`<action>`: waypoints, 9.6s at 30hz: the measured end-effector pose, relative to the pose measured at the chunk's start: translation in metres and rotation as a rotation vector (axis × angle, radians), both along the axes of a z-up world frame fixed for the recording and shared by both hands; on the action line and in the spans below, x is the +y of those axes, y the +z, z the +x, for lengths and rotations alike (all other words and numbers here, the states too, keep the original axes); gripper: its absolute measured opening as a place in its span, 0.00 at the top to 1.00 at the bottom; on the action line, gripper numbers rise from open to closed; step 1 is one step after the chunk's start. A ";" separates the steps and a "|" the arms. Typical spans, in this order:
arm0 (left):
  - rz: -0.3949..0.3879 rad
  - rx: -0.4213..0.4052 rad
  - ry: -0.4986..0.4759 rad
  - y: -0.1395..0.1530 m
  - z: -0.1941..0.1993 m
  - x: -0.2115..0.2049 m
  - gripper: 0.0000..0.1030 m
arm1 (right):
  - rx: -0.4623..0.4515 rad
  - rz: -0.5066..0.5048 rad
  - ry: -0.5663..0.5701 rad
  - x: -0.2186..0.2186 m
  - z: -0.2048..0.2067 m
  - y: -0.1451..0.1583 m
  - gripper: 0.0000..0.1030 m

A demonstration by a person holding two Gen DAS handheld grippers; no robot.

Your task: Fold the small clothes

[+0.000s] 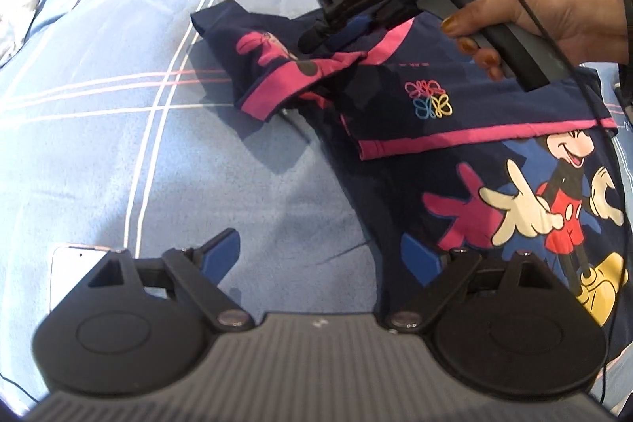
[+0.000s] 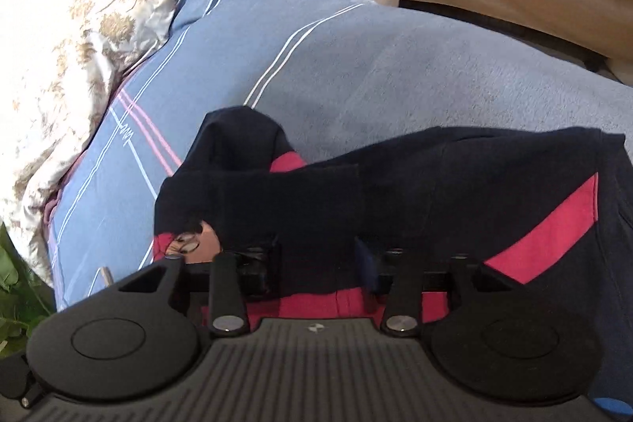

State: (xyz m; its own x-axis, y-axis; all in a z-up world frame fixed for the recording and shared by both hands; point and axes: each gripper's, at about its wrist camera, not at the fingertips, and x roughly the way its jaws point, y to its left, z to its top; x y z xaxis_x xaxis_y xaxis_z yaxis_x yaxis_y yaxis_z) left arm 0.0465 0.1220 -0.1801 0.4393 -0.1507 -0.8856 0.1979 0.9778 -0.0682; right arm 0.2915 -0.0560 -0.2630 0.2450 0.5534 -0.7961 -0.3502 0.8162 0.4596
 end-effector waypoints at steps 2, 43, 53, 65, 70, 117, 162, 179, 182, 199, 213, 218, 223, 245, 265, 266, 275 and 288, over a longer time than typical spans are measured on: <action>-0.005 -0.009 -0.001 0.003 0.003 0.000 0.13 | 0.008 0.013 -0.002 0.001 0.002 0.001 0.92; -0.041 -0.142 -0.426 -0.008 0.053 -0.157 0.13 | -0.063 0.067 -0.569 -0.287 -0.173 0.191 0.94; -0.078 -0.157 -0.351 -0.028 0.078 -0.154 0.09 | -0.101 0.023 -0.563 -0.308 -0.175 0.205 0.94; 0.002 -0.118 -0.193 -0.040 0.104 -0.082 0.09 | 0.011 -0.158 -0.593 -0.328 -0.184 0.124 0.98; 0.082 -0.140 -0.242 -0.028 0.091 -0.076 0.09 | -0.022 -0.273 -0.527 -0.310 -0.186 0.088 0.65; -0.082 0.123 -0.157 -0.018 0.231 -0.024 0.15 | 0.049 -0.231 -0.527 -0.231 -0.191 0.015 0.11; 0.143 0.069 -0.246 -0.053 0.147 -0.079 0.34 | -0.132 -0.568 -0.369 -0.221 -0.201 -0.005 0.00; -0.033 0.147 -0.240 -0.008 -0.060 -0.017 0.15 | -0.047 -0.300 -0.357 -0.215 -0.364 0.048 0.00; -0.021 0.175 -0.216 -0.019 -0.100 -0.009 0.15 | -0.008 -0.308 -0.363 -0.208 -0.391 0.039 0.00; -0.182 0.240 -0.057 -0.036 -0.122 -0.003 0.21 | 0.078 -0.238 -0.413 -0.197 -0.419 0.017 0.07; -0.179 0.262 -0.029 -0.042 -0.118 -0.002 0.25 | 0.170 -0.177 -0.535 -0.209 -0.427 0.003 0.08; -0.154 0.267 0.008 -0.041 -0.119 -0.004 0.59 | 0.190 -0.156 -0.534 -0.207 -0.426 0.000 0.50; -0.217 0.297 0.072 -0.043 -0.115 0.011 0.86 | 0.212 -0.125 -0.577 -0.214 -0.429 -0.002 0.75; -0.198 0.122 -0.039 0.025 -0.009 -0.035 0.94 | 0.033 -0.043 -0.542 -0.226 -0.338 0.077 0.92; -0.172 0.125 0.006 -0.006 0.238 -0.074 0.94 | 0.089 -0.037 -0.717 -0.320 -0.114 0.044 0.92; -0.172 0.134 0.009 -0.009 0.241 -0.075 0.93 | 0.093 -0.043 -0.720 -0.321 -0.112 0.041 0.92; -0.021 0.007 0.011 0.003 0.243 -0.075 0.29 | -0.008 -0.114 -0.717 -0.325 -0.102 0.049 0.48; 0.064 -0.034 -0.471 0.007 0.141 -0.141 0.48 | -0.166 -0.237 -0.159 -0.238 -0.156 0.049 0.72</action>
